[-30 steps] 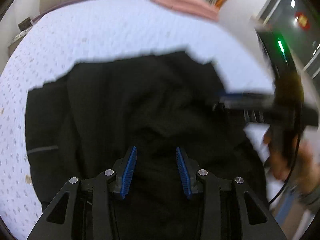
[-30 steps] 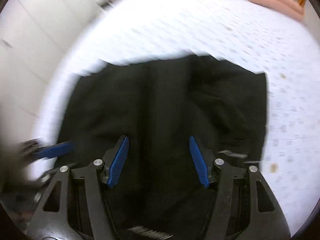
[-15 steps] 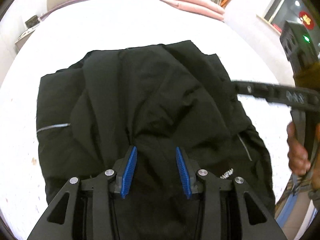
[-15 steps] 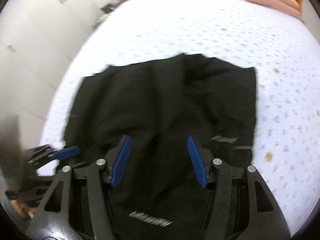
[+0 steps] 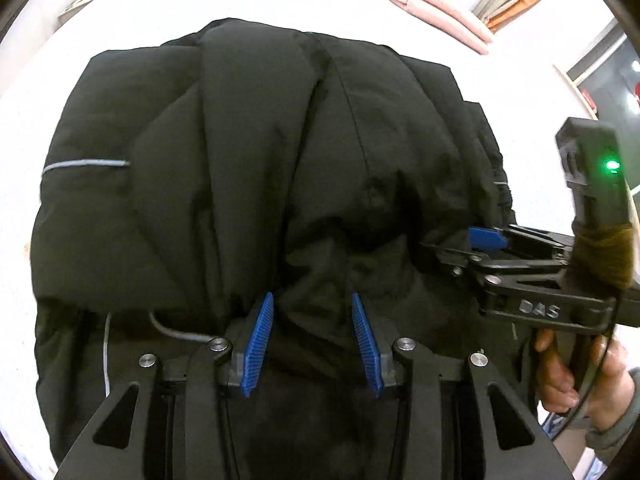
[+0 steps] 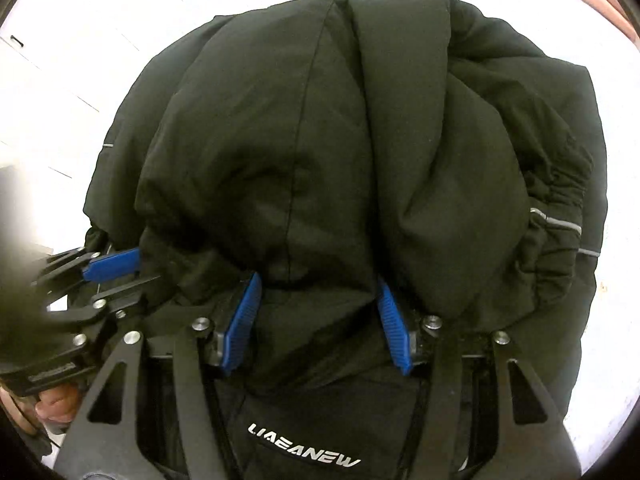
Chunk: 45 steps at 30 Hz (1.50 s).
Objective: Fold large clothes
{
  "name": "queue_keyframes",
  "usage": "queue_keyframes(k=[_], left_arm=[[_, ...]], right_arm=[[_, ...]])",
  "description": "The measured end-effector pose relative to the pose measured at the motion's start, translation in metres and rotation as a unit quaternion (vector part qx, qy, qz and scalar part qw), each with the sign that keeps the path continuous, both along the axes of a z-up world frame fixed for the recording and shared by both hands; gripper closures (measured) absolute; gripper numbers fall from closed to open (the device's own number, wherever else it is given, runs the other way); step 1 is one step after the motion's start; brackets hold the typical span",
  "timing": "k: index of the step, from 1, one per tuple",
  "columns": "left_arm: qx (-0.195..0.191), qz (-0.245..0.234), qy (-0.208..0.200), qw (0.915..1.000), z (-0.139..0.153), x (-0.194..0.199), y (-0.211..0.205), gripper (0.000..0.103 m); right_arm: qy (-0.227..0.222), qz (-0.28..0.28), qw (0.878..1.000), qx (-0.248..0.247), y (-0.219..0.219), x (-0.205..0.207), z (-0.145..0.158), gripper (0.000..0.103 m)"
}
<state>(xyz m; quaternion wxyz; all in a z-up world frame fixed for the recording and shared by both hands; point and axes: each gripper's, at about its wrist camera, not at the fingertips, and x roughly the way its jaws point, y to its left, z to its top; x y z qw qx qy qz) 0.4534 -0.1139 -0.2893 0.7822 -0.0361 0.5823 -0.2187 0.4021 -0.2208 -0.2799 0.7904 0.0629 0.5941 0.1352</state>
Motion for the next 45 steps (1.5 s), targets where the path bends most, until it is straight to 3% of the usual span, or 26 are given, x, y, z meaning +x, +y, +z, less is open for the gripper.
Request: queue_keyframes(k=[5, 14, 17, 19, 21, 29, 37, 45], left_arm=[[-0.007, 0.009, 0.001, 0.9999, 0.015, -0.014, 0.018, 0.061], [0.04, 0.053, 0.013, 0.9977, 0.025, -0.05, 0.084, 0.061], [0.054, 0.073, 0.028, 0.9955, 0.024, -0.065, 0.113, 0.06], [0.073, 0.084, 0.034, 0.9932, 0.026, -0.076, 0.135, 0.055], [0.083, 0.094, 0.037, 0.9914, 0.028, -0.086, 0.153, 0.049], [0.086, 0.11, 0.078, 0.9872, 0.014, -0.121, 0.219, 0.046], [0.09, 0.1, 0.12, 0.9837, -0.016, -0.153, 0.245, 0.046], [0.044, 0.073, 0.174, 0.981, -0.041, -0.184, 0.26, 0.046]], right_arm=[[-0.007, -0.014, 1.0, -0.001, -0.004, -0.014, 0.0, 0.047], [-0.021, -0.054, 0.998, 0.016, -0.015, -0.049, 0.014, 0.044], [-0.041, -0.058, 0.997, 0.017, -0.014, -0.084, 0.03, 0.036], [-0.041, -0.071, 0.997, 0.007, -0.015, -0.107, 0.034, 0.03], [-0.033, -0.093, 0.995, 0.004, -0.022, -0.132, 0.036, 0.03], [0.018, -0.165, 0.985, -0.047, -0.064, -0.216, 0.027, 0.03], [0.061, -0.232, 0.968, -0.075, -0.113, -0.288, 0.018, 0.03], [0.088, -0.274, 0.955, -0.068, -0.166, -0.342, 0.011, 0.029]])
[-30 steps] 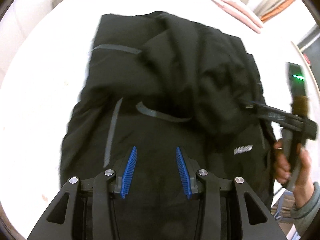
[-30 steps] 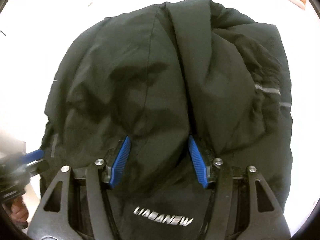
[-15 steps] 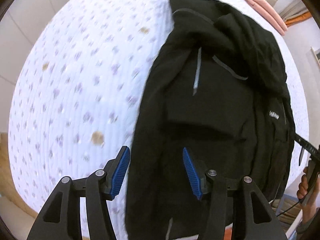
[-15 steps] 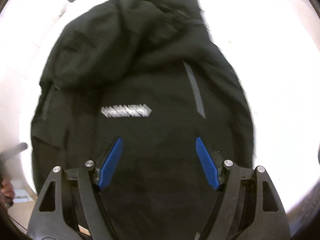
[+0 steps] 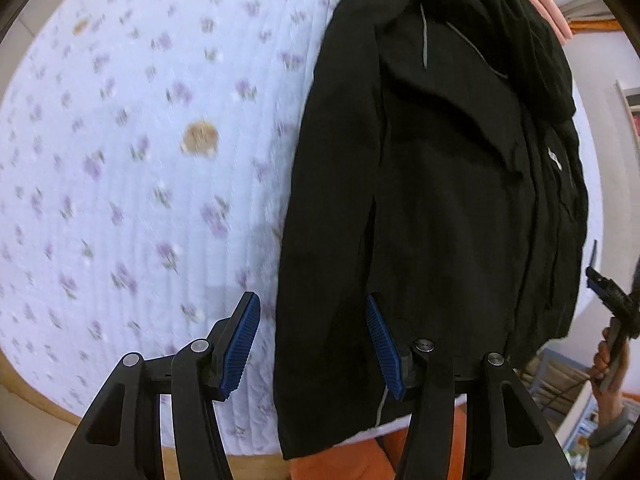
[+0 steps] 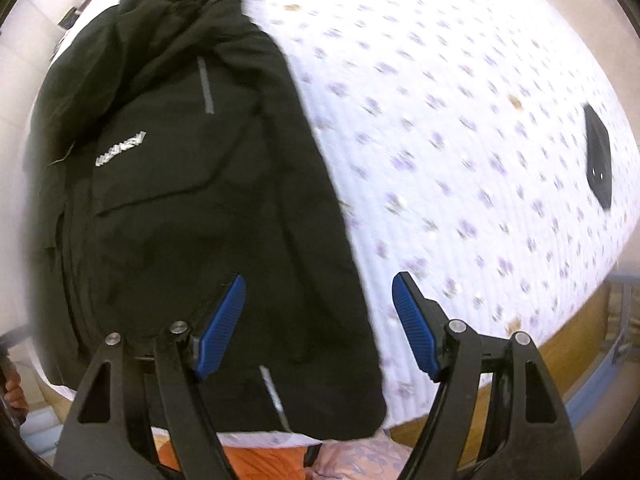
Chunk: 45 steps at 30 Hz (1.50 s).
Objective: Fold large clothes
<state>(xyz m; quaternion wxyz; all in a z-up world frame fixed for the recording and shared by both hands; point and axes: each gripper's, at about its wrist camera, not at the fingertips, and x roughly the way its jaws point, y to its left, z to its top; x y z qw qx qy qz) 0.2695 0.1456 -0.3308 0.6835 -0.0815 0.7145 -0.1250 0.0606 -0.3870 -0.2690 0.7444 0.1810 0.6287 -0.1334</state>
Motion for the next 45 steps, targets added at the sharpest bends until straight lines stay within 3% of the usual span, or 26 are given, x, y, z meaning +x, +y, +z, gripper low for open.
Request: queue_keyframes(k=[7, 15, 27, 32, 35, 37, 38, 39, 41, 45], left_arm=[[-0.058, 0.024, 0.024, 0.9977, -0.014, -0.021, 0.027, 0.046], [-0.084, 0.004, 0.052, 0.9951, -0.02, -0.05, 0.037, 0.046], [-0.099, 0.026, 0.063, 0.9927, -0.025, -0.059, 0.034, 0.045], [-0.096, 0.034, 0.061, 0.9929, -0.025, -0.059, 0.024, 0.045], [-0.095, 0.032, 0.064, 0.9929, -0.026, -0.057, 0.017, 0.05], [-0.103, 0.04, 0.067, 0.9916, -0.027, -0.055, 0.018, 0.064], [-0.104, 0.041, 0.064, 0.9916, -0.027, -0.054, 0.017, 0.079], [-0.107, 0.041, 0.062, 0.9915, -0.026, -0.053, 0.016, 0.085], [-0.112, 0.046, 0.058, 0.991, -0.021, -0.051, 0.015, 0.093], [-0.144, 0.082, 0.048, 0.9851, 0.002, -0.041, 0.023, 0.094]], right_arm=[[0.026, -0.007, 0.998, 0.059, -0.022, -0.038, -0.027, 0.029], [0.054, 0.018, 0.995, 0.087, -0.014, -0.063, -0.058, 0.029], [0.062, 0.036, 0.992, 0.108, -0.025, -0.074, -0.075, 0.029], [0.065, 0.051, 0.991, 0.11, 0.001, -0.051, -0.077, 0.028], [0.057, 0.064, 0.99, 0.108, 0.003, -0.052, -0.077, 0.036], [0.054, 0.076, 0.99, 0.11, 0.008, -0.052, -0.073, 0.052], [0.052, 0.081, 0.99, 0.107, 0.009, -0.053, -0.071, 0.066], [0.051, 0.087, 0.99, 0.103, 0.009, -0.053, -0.069, 0.083], [0.044, 0.087, 0.99, 0.101, 0.01, -0.052, -0.063, 0.091], [0.024, 0.097, 0.991, 0.093, 0.006, -0.048, -0.033, 0.096]])
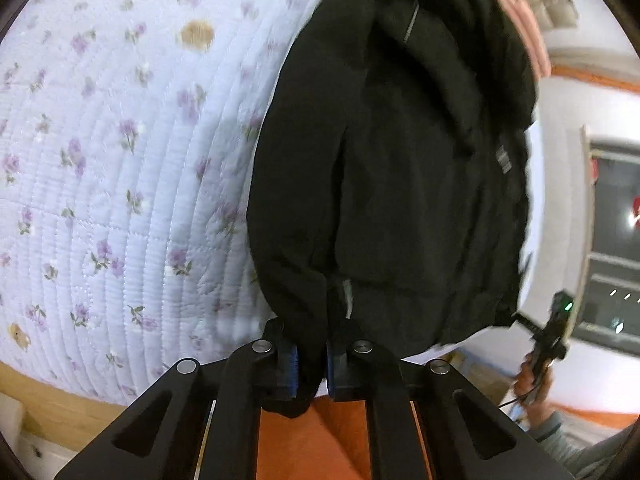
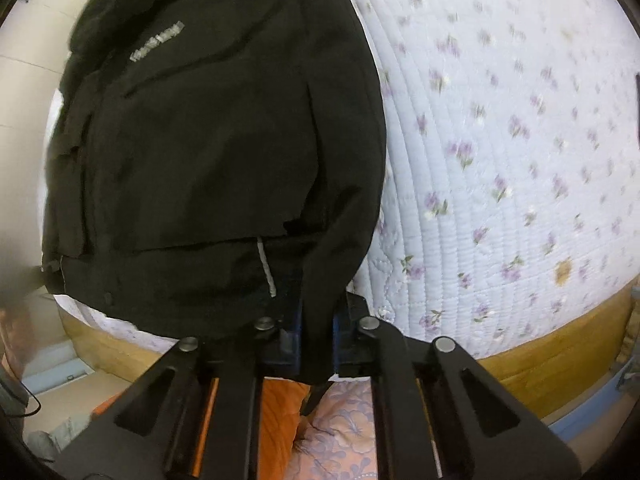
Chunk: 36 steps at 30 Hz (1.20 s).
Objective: Fold large clothes
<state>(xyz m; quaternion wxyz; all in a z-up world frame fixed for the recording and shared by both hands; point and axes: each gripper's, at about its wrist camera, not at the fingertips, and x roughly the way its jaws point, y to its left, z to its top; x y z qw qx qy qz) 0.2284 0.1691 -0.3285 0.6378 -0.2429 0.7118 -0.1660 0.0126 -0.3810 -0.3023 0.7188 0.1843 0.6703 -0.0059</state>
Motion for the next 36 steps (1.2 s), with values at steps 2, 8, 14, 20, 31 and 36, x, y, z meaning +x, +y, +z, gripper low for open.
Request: queue_keyframes(k=[2, 8, 14, 20, 31, 36], left_arm=[[-0.015, 0.012, -0.011, 0.9997, 0.016, 0.007, 0.006, 0.094], [-0.037, 0.028, -0.089, 0.995, 0.085, 0.048, 0.003, 0.094], [-0.047, 0.033, -0.175, 0.9829, 0.141, 0.104, -0.012, 0.094], [-0.039, 0.041, -0.246, 0.9675, 0.181, 0.175, -0.015, 0.093], [0.029, 0.093, -0.286, 0.9533, 0.157, 0.345, -0.062, 0.093], [0.108, 0.101, -0.21, 0.9663, 0.066, 0.392, -0.088, 0.091]], right_arm=[[-0.012, 0.006, 1.0, 0.002, 0.005, 0.004, 0.018, 0.096], [-0.067, 0.012, 0.997, 0.023, -0.006, 0.028, 0.084, 0.096], [-0.14, 0.011, 0.989, 0.042, -0.019, 0.073, 0.135, 0.096], [-0.201, 0.002, 0.978, 0.055, -0.044, 0.142, 0.165, 0.096], [-0.208, -0.033, 0.977, 0.043, -0.065, 0.341, 0.13, 0.095], [-0.133, -0.053, 0.988, 0.056, -0.07, 0.392, 0.057, 0.094]])
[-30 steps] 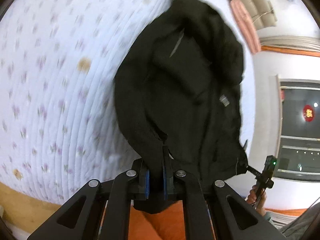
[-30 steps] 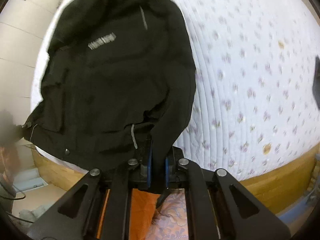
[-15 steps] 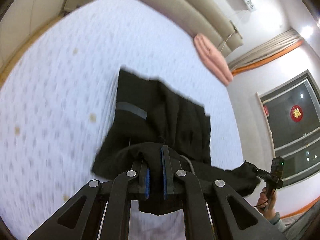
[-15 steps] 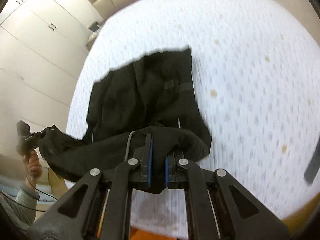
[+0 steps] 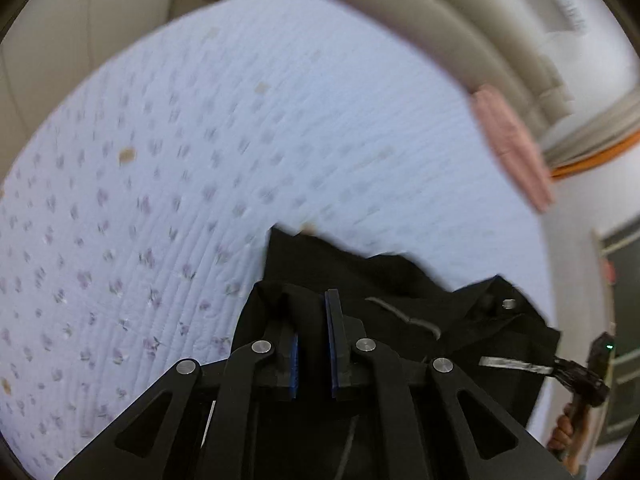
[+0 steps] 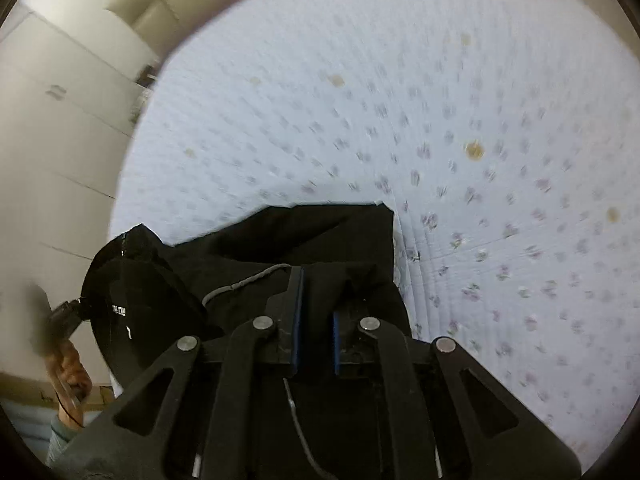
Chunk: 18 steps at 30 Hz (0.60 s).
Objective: Fold large clothes
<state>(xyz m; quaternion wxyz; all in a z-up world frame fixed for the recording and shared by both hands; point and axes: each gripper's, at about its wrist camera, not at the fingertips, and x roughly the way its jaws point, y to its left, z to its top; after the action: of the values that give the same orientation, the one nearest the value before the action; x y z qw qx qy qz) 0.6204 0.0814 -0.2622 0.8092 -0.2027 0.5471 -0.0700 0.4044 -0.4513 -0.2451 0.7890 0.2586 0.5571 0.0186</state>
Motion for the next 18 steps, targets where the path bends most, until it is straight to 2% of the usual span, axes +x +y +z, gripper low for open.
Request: queue_keyframes(k=[2, 4, 7, 10, 13, 16, 17, 18], left_arm=[[0.016, -0.007, 0.017, 0.9997, -0.023, 0.003, -0.009, 0.09], [0.036, -0.013, 0.014, 0.9992, -0.03, 0.001, -0.015, 0.09], [0.059, -0.03, 0.011, 0.9978, -0.021, -0.001, -0.021, 0.09], [0.091, -0.064, -0.004, 0.9938, 0.009, -0.007, -0.023, 0.089], [0.063, -0.084, -0.022, 0.9942, 0.037, -0.014, -0.011, 0.084], [-0.019, -0.088, -0.011, 0.9959, 0.057, -0.015, 0.013, 0.081], [-0.045, -0.088, -0.006, 0.9951, 0.06, -0.016, 0.019, 0.079], [-0.054, -0.089, -0.006, 0.9946, 0.061, -0.014, 0.021, 0.076]], right_arm=[[0.016, 0.003, 1.0, 0.008, 0.002, 0.007, -0.016, 0.093], [0.018, 0.011, 1.0, 0.007, 0.004, 0.009, -0.023, 0.093], [0.02, 0.016, 0.999, 0.022, -0.001, 0.009, -0.016, 0.091], [0.008, 0.022, 0.999, 0.045, -0.01, 0.0, 0.0, 0.087], [-0.016, 0.02, 0.997, 0.075, -0.02, -0.012, 0.015, 0.081], [-0.03, 0.014, 0.995, 0.091, -0.025, -0.026, 0.031, 0.076], [-0.032, 0.012, 0.995, 0.092, -0.025, -0.03, 0.037, 0.073], [-0.036, 0.012, 0.995, 0.088, -0.024, -0.034, 0.042, 0.06]])
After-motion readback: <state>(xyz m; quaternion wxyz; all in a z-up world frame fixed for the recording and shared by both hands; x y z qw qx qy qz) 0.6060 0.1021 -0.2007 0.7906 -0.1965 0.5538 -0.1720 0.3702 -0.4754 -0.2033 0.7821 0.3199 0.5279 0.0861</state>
